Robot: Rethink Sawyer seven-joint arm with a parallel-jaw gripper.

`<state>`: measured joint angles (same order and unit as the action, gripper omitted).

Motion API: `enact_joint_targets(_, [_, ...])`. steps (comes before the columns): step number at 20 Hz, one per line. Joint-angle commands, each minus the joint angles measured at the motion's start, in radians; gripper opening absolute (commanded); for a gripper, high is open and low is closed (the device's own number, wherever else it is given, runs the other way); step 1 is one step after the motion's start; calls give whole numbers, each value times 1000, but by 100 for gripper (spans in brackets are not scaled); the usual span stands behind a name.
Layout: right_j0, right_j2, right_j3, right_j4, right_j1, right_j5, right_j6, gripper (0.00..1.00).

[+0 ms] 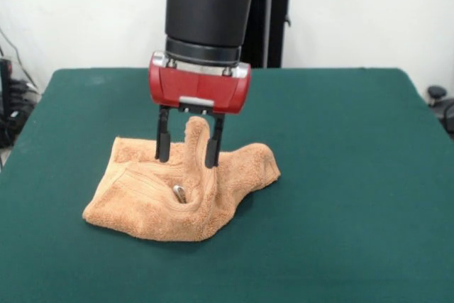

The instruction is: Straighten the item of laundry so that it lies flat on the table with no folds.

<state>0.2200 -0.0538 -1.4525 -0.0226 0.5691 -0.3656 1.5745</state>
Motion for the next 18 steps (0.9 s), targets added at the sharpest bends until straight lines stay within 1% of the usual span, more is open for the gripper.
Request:
enact_joint_targets(1, [-5,59,-129,-5,-92,50,179,100])
enact_joint_targets(7, [-11,49,-132,-12,-101,50,174,100])
enact_joint_targets(18, [-78,12,-123,15,-118,50,231,100])
